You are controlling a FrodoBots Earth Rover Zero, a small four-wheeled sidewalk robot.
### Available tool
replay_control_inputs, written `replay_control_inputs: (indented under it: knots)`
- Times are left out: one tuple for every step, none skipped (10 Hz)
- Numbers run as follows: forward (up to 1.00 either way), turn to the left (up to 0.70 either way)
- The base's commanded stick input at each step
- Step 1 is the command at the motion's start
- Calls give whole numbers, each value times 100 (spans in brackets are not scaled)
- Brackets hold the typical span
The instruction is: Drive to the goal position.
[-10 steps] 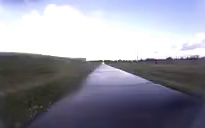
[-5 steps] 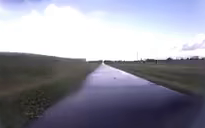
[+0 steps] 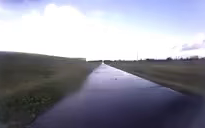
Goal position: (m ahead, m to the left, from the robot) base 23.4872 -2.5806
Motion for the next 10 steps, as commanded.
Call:
replay_control_inputs:
  knots:
    - [45, 0]
    - [45, 0]
    - [45, 0]
    - [45, 0]
    - [45, 0]
    - [45, 0]
    - [45, 0]
    - [45, 0]
    - [45, 0]
    - [45, 0]
